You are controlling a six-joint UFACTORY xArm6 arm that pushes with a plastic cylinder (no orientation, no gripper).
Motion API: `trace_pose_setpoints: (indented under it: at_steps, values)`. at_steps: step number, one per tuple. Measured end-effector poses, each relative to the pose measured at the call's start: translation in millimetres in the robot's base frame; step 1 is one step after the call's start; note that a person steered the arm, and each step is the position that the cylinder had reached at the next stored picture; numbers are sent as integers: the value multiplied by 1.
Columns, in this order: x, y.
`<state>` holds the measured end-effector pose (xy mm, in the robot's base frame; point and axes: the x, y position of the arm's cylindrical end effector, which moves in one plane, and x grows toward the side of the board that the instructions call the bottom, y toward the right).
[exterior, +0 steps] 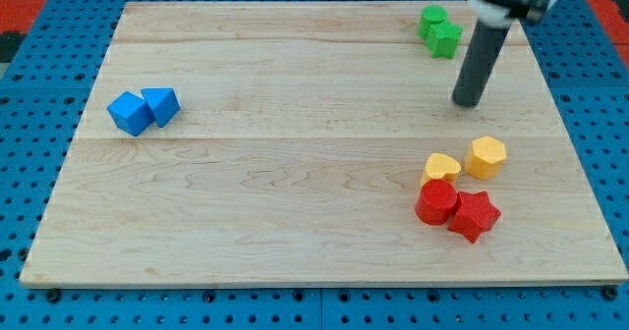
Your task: Push the green star to the center of the board
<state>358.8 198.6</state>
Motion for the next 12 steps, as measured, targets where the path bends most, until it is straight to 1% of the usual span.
trace_pose_setpoints:
  at_steps: [1,2,3,5,6,7,8,9,10,11,12]
  values:
    - [-77,84]
    - [-151,116]
    - [-167,76]
    - [-125,-21]
    - [-118,-39]
    - [-82,-47]
    - [-36,-60]
    - [-17,-48]
    - [-26,-59]
    - [-27,-81]
    - [-24,-87]
